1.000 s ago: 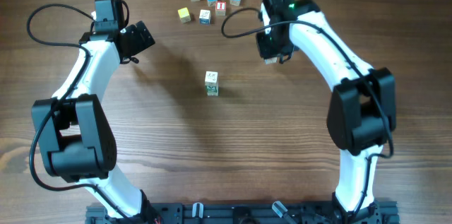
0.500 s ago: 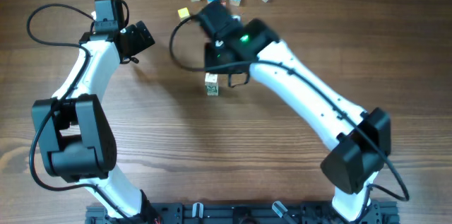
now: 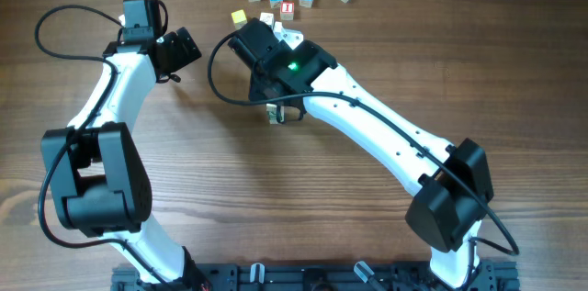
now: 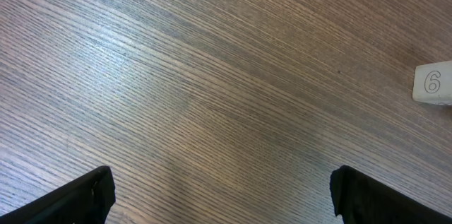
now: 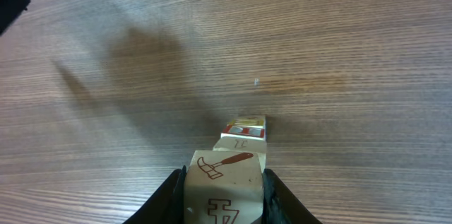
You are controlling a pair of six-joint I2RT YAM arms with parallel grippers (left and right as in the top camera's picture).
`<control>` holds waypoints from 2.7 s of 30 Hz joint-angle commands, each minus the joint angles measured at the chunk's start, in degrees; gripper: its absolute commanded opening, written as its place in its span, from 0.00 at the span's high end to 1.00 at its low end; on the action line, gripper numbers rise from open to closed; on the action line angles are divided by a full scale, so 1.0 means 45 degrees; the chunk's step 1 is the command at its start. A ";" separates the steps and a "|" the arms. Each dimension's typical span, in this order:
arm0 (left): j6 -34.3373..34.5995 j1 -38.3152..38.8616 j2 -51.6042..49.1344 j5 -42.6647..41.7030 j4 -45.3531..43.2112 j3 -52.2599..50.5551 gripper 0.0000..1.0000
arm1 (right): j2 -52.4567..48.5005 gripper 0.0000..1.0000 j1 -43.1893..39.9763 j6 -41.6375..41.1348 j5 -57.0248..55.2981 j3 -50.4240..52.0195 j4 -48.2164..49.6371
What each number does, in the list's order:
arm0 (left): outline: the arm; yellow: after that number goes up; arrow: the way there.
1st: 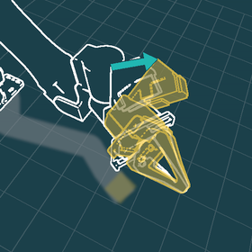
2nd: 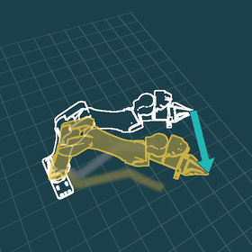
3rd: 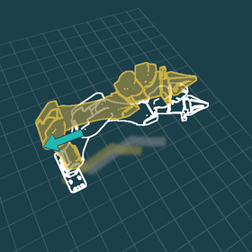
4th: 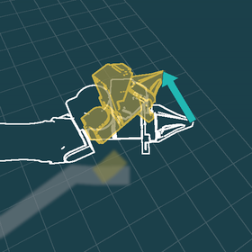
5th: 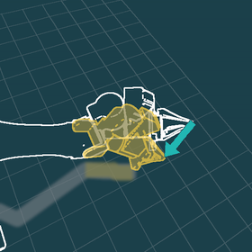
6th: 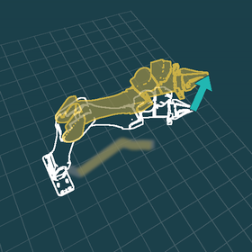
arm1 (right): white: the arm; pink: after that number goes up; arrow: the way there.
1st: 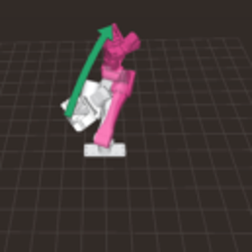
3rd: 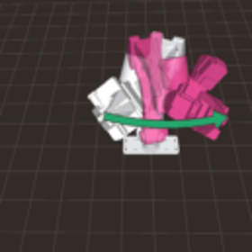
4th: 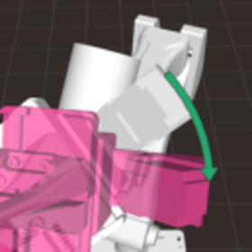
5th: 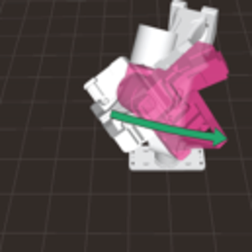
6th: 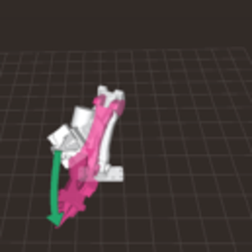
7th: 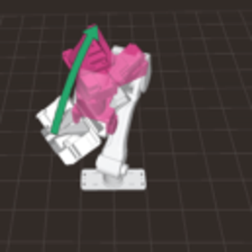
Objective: Form a tower
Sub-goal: 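Carry the cream 4 block over the stack, then lower the 4 block onto the stack top and align it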
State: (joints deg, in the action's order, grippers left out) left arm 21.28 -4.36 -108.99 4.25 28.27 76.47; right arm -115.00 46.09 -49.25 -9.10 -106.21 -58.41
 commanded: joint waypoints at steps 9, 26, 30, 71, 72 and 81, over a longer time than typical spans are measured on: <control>-0.0063 -0.0019 -0.0117 0.0078 0.0000 0.0131 0.00 | -0.0214 0.71 0.0034 -0.0155 0.0024 0.0180 -0.0495; -0.0063 -0.0019 -0.0117 0.0073 0.0000 0.0131 0.00 | -0.0214 0.35 0.0029 -0.0053 0.0253 0.0180 -0.0199; -0.0063 -0.0019 -0.0117 0.0073 0.0005 0.0131 0.00 | -0.0214 0.24 -0.0073 -0.0049 -0.0330 0.0180 0.0325; -0.0063 -0.0019 -0.0117 0.0073 0.0000 0.0131 0.00 | -0.0690 0.66 -0.0160 0.2574 0.0471 0.0151 0.0000; -0.0063 -0.0019 -0.0117 0.0073 0.0000 0.0131 0.00 | -0.0622 0.67 -0.0160 0.2569 0.0461 0.0151 0.0000; -0.0063 -0.0019 -0.0117 0.0073 0.0005 0.0131 0.00 | -0.0301 0.65 -0.0160 0.1841 0.0457 0.0151 -0.0233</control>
State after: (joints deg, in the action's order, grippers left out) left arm 21.30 -4.36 -108.99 4.25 28.27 76.47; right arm -117.95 45.56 -39.59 -7.92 -106.00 -59.13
